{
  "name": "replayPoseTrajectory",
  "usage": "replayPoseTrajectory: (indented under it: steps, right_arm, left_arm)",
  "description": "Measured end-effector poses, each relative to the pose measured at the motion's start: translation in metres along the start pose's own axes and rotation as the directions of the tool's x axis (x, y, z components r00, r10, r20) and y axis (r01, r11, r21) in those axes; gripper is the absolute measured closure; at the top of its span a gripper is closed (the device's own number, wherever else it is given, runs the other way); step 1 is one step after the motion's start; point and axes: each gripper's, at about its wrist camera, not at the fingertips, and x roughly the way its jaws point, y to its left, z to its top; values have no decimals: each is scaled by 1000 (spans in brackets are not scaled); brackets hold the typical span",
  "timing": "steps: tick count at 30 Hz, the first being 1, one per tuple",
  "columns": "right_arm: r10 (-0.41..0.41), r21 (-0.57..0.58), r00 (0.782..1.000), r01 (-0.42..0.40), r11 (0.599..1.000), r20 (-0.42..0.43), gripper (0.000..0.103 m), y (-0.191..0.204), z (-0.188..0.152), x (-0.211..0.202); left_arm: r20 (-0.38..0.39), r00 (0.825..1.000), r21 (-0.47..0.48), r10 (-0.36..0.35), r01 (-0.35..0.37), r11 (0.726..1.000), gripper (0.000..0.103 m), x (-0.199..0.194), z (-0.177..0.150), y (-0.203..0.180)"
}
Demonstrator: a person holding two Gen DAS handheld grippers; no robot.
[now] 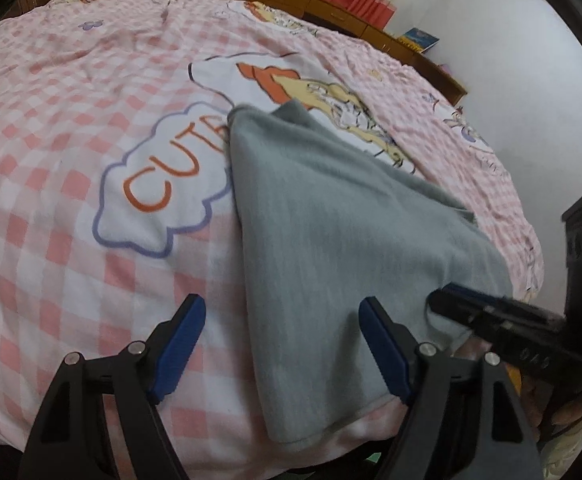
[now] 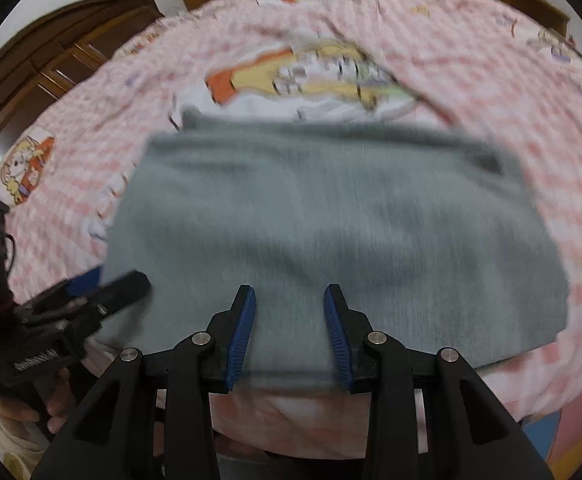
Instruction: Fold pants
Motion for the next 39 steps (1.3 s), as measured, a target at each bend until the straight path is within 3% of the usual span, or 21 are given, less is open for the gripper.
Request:
replayPoseTrajectory:
  steps: [3,11,19,22,26,30,39]
  right_arm:
    - [16,8,1000,-16,1000,24,66,-5,-7,10]
    - [68,-46,996,-66,997,51,40,2,-12,13]
    - [58,-19,995,-57,998,76,38,6,-11,2]
    - [76,28,995,-79,997,69,38,0,-9,-7]
    - [53,53,993,-59,997,105,39,-9,-11,-23]
    - [46,98,988,-61,993,150,39,-24,-9,-39]
    - [52,144,975,-84,986,215,39,-46,-8,-58]
  left_arm:
    - [-11,1000,-10,10,-10,1000,22,6,-1,2]
    - [3,1000,-52,12,-12,999,22,10,-2,5]
    - [10,1000,-40,18,-17,999,28,8,-1,-3]
    - [24,999,-13,22,-22,1000,34,11,1,-6]
    - [33,998,-27,-49,50,998,68,8,2,-4]
    - [50,997,-20,-59,60,998,85,-2,6,-8]
    - [121,984,102,-131,119,988,89,-52,24,-45]
